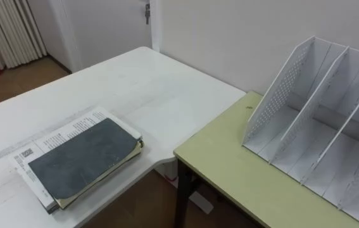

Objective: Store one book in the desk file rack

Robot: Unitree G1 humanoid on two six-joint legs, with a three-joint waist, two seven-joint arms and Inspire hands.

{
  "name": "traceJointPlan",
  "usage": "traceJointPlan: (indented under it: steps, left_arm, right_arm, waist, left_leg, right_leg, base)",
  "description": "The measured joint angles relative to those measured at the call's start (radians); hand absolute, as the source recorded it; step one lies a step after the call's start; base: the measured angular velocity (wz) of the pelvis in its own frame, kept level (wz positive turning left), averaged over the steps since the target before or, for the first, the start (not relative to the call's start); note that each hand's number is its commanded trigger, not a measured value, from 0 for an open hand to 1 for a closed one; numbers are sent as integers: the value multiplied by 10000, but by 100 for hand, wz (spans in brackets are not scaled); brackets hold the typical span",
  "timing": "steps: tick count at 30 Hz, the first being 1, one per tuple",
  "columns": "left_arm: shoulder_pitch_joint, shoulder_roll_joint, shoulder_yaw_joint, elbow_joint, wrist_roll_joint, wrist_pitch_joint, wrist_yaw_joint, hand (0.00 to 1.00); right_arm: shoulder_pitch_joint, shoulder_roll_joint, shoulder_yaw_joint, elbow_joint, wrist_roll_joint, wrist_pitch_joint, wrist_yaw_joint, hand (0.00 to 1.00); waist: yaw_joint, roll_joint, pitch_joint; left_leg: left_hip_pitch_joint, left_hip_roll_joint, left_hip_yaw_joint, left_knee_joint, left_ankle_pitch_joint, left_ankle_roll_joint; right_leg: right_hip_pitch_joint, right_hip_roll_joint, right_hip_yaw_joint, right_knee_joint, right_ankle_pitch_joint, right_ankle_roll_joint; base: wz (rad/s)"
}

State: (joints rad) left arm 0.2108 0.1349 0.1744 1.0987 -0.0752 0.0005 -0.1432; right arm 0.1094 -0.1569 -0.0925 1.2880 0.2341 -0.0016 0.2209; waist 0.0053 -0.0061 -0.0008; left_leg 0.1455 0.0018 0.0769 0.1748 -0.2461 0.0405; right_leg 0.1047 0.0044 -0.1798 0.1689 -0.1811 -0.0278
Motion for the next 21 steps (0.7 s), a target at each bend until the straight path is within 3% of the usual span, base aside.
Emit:
traceJointPlan:
  steps: [21]
  left_arm:
    - [-10,-28,-6,-113,647,-73,349,0]
  right_arm:
    - [-18,0,25,-4,-57,-221,-470,0]
  waist:
    - [-3,62,3]
  left_leg:
    - [36,-6,-20,-55,0,0]
  right_leg:
    - [16,-10,-26,-5,-10,10]
  base:
    - [0]
